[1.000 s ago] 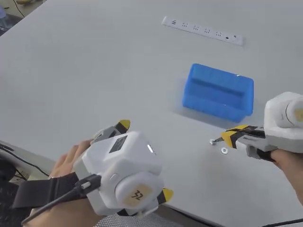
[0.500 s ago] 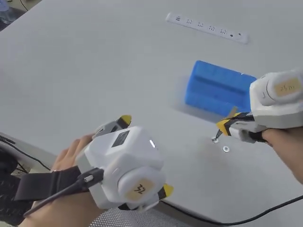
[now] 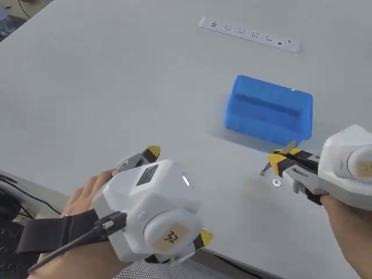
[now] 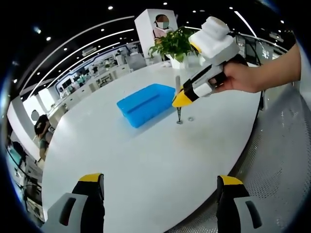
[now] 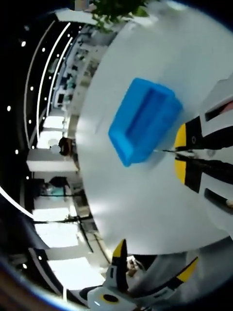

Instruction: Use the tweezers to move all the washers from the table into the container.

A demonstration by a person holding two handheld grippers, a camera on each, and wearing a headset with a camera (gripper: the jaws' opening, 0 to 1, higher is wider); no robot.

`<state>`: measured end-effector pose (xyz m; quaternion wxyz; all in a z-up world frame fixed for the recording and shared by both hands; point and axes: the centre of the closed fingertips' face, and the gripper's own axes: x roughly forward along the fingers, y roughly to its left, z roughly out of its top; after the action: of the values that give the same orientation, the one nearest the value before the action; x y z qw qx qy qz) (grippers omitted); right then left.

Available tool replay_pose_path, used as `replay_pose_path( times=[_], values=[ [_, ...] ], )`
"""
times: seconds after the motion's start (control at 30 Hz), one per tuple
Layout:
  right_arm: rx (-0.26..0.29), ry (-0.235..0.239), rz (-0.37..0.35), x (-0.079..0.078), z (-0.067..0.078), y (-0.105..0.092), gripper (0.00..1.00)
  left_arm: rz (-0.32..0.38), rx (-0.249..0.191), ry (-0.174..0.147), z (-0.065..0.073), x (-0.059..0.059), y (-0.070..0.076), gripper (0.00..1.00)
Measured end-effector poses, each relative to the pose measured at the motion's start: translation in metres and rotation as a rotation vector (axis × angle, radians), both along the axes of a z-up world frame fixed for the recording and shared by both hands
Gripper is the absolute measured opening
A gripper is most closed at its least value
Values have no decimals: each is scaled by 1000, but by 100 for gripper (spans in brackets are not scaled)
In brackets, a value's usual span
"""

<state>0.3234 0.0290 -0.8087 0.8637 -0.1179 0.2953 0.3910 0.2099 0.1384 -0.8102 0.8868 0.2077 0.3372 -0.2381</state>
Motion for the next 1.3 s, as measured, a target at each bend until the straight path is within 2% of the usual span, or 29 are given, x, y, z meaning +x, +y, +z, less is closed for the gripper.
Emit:
replay_pose_path(
  times=[0.07,0.3,0.47,0.53,0.6,0.73,1.07,1.3],
  values=[
    [34,15,-19,1,1,1,2,-1,1,2,0,0,0,99],
    [26,-1,-10,1,1,2,2,1,5,9,-2,-1,0,99],
    [70,63,-35,3,2,-3,2,0,4,9,-2,-1,0,99],
    [128,93,-48,3,6,-2,2,1,5,10,-2,-1,1,99],
    [151,103,-61,4,11,-3,2,2,5,10,-2,-1,1,99],
    [161,99,-55,6,21,-2,2,5,6,12,-2,-1,1,99],
    [198,27,-20,23,58,10,2,3,9,23,-4,-2,1,99],
    [201,-10,-4,41,70,15,2,3,2,19,-3,-2,0,99]
  ],
)
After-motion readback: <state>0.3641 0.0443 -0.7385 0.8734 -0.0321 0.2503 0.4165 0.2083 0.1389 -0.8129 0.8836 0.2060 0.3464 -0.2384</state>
